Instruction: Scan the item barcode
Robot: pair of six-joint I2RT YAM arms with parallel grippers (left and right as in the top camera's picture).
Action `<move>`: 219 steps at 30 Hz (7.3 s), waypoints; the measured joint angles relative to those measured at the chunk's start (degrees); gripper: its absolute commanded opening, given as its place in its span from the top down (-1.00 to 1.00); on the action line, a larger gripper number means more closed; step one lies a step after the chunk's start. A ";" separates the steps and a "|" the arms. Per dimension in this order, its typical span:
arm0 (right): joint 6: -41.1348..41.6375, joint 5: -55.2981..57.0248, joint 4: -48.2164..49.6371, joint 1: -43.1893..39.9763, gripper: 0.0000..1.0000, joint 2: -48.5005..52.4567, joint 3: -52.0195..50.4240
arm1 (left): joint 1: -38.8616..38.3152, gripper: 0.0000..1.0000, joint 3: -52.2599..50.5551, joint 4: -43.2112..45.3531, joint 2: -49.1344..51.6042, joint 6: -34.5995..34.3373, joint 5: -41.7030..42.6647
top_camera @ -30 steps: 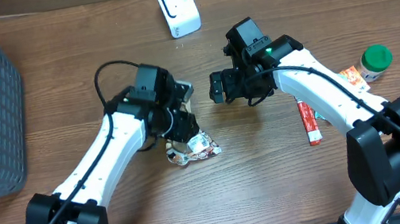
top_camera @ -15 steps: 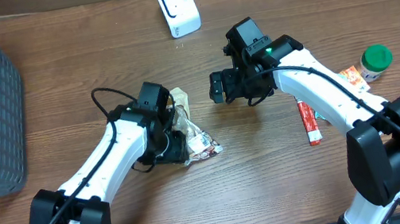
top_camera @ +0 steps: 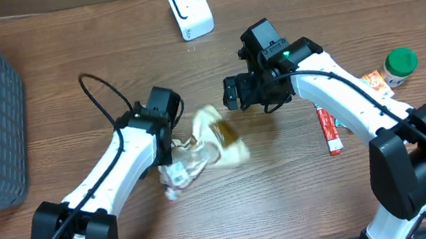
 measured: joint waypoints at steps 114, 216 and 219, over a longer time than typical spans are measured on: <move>23.71 -20.65 42.58 16.26 -0.58 0.00 -26.40 | 17.88 0.23 -8.09 12.07 0.00 12.98 46.40; -40.00 -47.56 6.54 -5.16 0.93 -18.78 -24.65 | 37.83 -1.00 8.98 14.03 0.04 28.06 35.50; -40.15 -47.52 6.51 -5.16 0.93 -18.80 -24.65 | 37.83 -1.00 8.98 14.03 0.04 28.06 35.50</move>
